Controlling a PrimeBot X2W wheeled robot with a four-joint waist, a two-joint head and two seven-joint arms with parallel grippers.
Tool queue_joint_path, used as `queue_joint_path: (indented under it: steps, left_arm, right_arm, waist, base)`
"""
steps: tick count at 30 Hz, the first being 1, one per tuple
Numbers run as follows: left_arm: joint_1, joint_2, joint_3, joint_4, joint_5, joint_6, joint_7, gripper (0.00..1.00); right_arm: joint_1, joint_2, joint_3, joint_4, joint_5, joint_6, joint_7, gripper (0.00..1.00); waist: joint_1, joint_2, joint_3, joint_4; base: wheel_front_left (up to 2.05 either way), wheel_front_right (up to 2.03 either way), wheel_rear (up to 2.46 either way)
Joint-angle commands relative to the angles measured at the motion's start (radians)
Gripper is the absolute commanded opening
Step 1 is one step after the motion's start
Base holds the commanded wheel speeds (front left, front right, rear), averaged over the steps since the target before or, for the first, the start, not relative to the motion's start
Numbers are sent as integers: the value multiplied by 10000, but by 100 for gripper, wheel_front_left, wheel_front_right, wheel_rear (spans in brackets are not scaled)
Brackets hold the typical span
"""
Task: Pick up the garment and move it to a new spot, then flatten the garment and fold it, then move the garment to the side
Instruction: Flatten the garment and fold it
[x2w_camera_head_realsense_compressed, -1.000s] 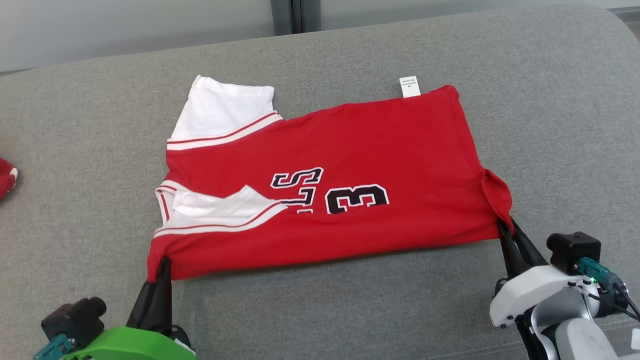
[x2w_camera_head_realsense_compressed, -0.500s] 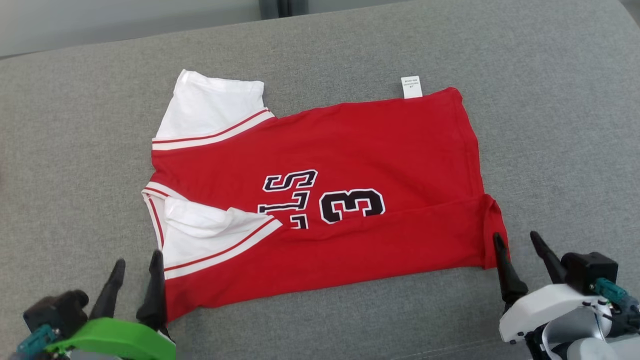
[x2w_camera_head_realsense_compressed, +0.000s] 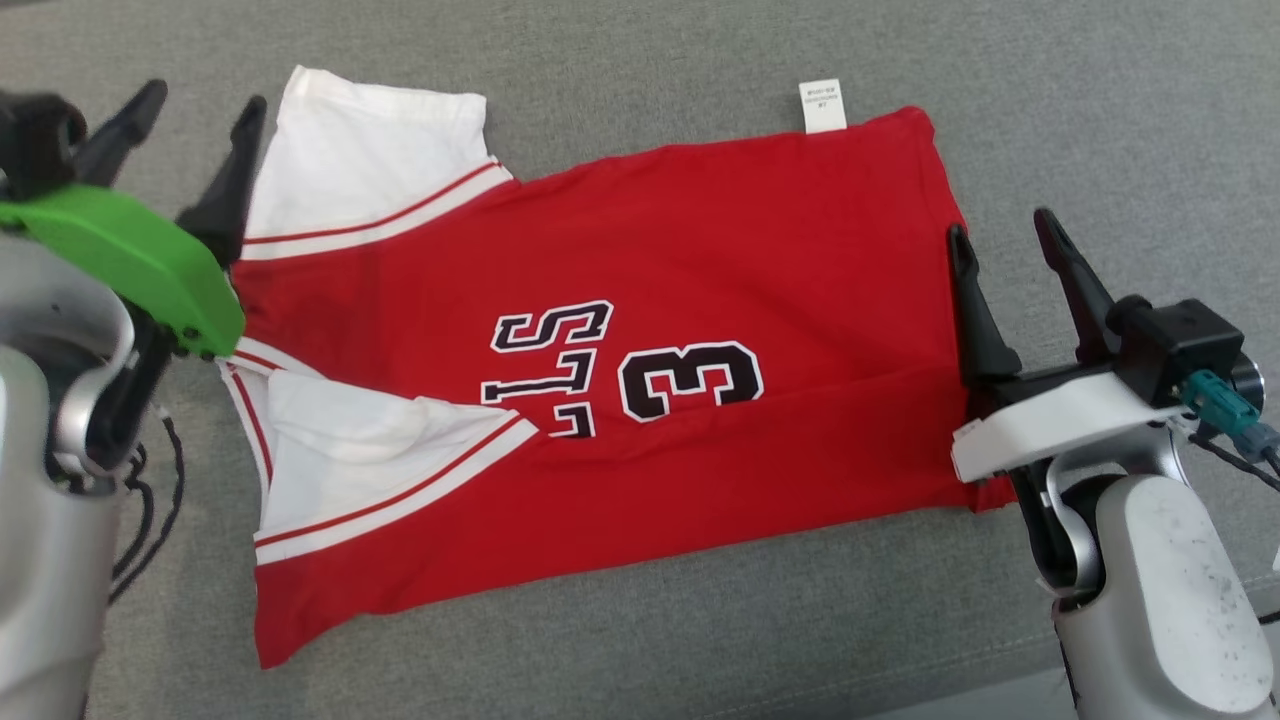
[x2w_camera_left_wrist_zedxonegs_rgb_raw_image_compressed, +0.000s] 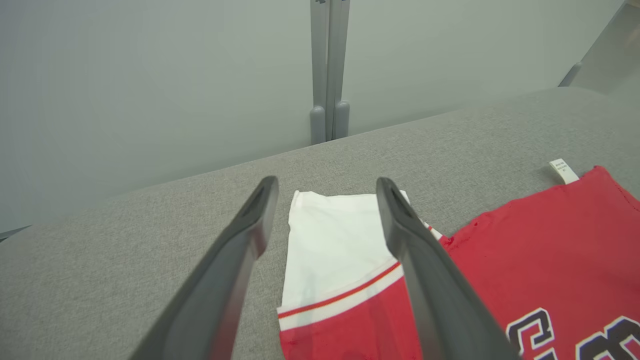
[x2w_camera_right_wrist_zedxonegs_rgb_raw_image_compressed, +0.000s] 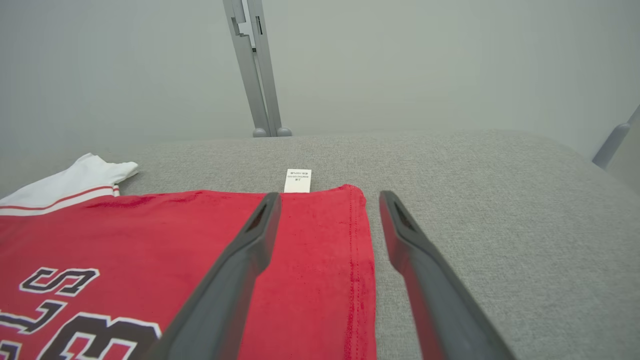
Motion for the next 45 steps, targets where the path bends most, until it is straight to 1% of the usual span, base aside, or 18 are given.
queue_joint_path:
  steps: [1, 3, 7, 11, 12, 17, 24, 25, 26, 27, 32, 35, 38, 42, 45]
  left_arm:
    - [-604, 218, -47, 362, -135, -88, 303, 100]
    - [-1385, 494, -190, 883, -116, -181, 746, 100]
    - [-2560, 858, -474, 1735, -275, -303, 1616, 100]
    - [-3211, 1077, -715, 2364, -413, -333, 2241, 100]
    - [-3381, 1239, -786, 2558, -460, -352, 2463, 100]
    - [-3534, 1531, -721, 2960, -654, -366, 2720, 100]
    - [-3521, 1566, -733, 3277, -730, -264, 2689, 100]
    - [-3529, 1515, -766, 3273, -779, -276, 2744, 82]
    - [-3533, 1479, -805, 3246, -824, -288, 2788, 34]
    - [-3550, 1450, -864, 3208, -867, -305, 2821, 0]
    - [-3681, 1457, -1087, 2948, -1006, -366, 2786, 0]
    - [-3717, 1322, -1257, 2825, -1074, -387, 2575, 0]
    - [-3715, 1177, -1430, 2758, -1151, -406, 2298, 0]
    - [-3579, 924, -1790, 2670, -1370, -412, 1947, 0]
    - [-3480, 788, -2060, 2549, -1531, -413, 1631, 0]
  right_arm:
    - [-339, -17, 128, 33, 27, -17, -105, 100]
    - [-690, -20, 259, 119, 70, -18, -206, 100]
    - [-1265, -19, 352, 299, -36, -17, -399, 100]
    - [-1608, -16, 344, 494, 40, -17, -648, 100]
    - [-1741, -11, 403, 596, 87, -18, -745, 100]
    - [-1977, -14, 589, 857, 163, -17, -943, 100]
    - [-2220, -14, 666, 996, 42, -17, -1020, 100]
    - [-2264, -16, 682, 1006, -18, -18, -982, 100]
    - [-2309, -14, 701, 1014, -79, -17, -940, 100]
    - [-2404, -14, 714, 1022, -187, -17, -872, 100]
    - [-3128, -17, 722, 1291, -918, -18, -327, 100]
    - [-3706, -174, 633, 1830, -1493, -17, 223, 100]
    - [-4254, -484, 687, 2435, -1669, -18, 685, 100]
    - [-4769, -1063, 777, 3391, -1907, -18, 1232, 100]
    - [-5109, -1364, 964, 4078, -1801, -18, 1579, 100]
  waist:
    - [0, 0, 1002, -511]
    - [0, 0, 1364, -638]
    - [0, 0, 2002, -892]
    - [0, 0, 2402, -1093]
    - [0, 0, 2547, -1199]
    - [0, 0, 2764, -1409]
    - [0, 0, 2860, -1463]
    - [0, 0, 2857, -1448]
    - [0, 0, 2854, -1430]
    - [0, 0, 2847, -1403]
    - [0, 0, 2697, -1186]
    - [0, 0, 2474, -956]
    - [0, 0, 2229, -700]
    - [0, 0, 1822, -293]
    - [0, 0, 1570, -16]
  base:
    - [0, 0, 0]
    - [0, 0, 0]
    - [0, 0, 0]
    - [0, 0, 0]
    - [0, 0, 0]
    - [0, 0, 0]
    - [0, 0, 0]
    - [0, 0, 0]
    - [0, 0, 0]
    - [0, 0, 0]
    - [0, 0, 0]
    - [0, 0, 0]
    - [0, 0, 0]
    - [0, 0, 0]
    - [0, 0, 0]
